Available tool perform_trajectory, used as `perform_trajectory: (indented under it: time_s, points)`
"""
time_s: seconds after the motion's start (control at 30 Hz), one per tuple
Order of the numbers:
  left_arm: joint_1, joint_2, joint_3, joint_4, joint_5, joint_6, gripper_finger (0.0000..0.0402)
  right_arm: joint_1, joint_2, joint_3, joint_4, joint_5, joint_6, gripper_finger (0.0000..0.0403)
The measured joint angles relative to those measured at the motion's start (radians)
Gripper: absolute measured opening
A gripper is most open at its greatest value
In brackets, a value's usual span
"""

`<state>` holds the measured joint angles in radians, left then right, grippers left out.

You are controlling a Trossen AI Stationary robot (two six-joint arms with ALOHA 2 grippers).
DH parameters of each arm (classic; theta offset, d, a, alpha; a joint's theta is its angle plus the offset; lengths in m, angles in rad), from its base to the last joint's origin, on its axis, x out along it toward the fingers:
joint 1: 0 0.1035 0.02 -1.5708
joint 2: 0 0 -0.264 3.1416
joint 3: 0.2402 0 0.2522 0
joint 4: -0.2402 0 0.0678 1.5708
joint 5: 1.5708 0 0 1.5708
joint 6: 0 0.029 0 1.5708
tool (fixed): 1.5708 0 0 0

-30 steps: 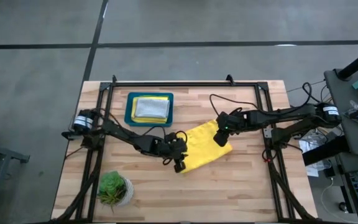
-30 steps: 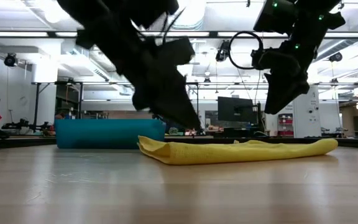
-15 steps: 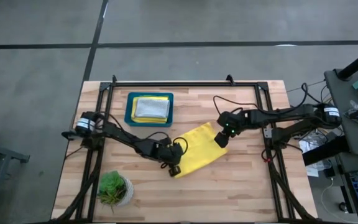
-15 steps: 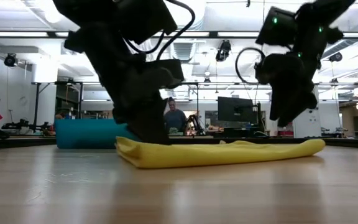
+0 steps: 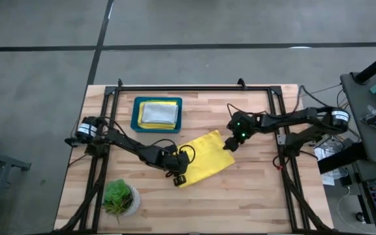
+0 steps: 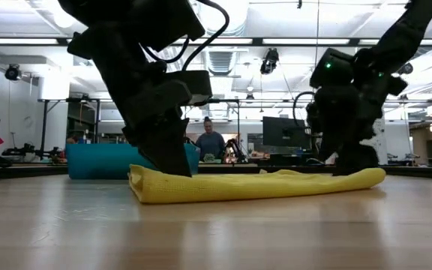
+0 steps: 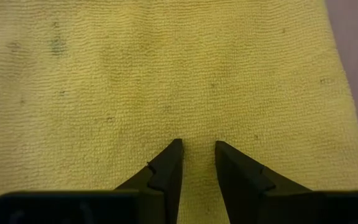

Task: Fold microfiber towels
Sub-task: Fold the yellow microfiber towel

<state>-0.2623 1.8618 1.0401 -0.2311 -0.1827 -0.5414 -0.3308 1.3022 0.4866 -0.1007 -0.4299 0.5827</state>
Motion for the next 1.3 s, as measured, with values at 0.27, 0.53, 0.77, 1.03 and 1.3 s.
perform_trajectory:
  time_s: [0.27, 0.53, 0.77, 1.03, 1.3]
  points:
    - [0.000, 0.000, 0.000, 0.002, -0.002, -0.001, 0.0083, 0.001, 0.179, 0.002, 0.314, -0.171, 0.051, 0.0307]
    - [0.000, 0.000, 0.000, 0.003, -0.003, -0.002, 0.0083, 0.002, 0.223, 0.022, 0.347, -0.200, 0.064, 0.0287]
    - [0.000, 0.000, 0.000, 0.003, -0.004, -0.002, 0.0083, 0.003, 0.194, 0.023, 0.346, -0.198, 0.060, 0.0207]
    - [0.000, -0.039, -0.004, -0.032, 0.005, 0.021, 0.0083, 0.004, 0.184, 0.024, 0.365, -0.199, 0.062, 0.0068]
    - [-0.021, -0.194, -0.013, -0.167, -0.031, 0.023, 0.0083, 0.003, 0.087, 0.064, 0.236, -0.196, 0.008, 0.0011]
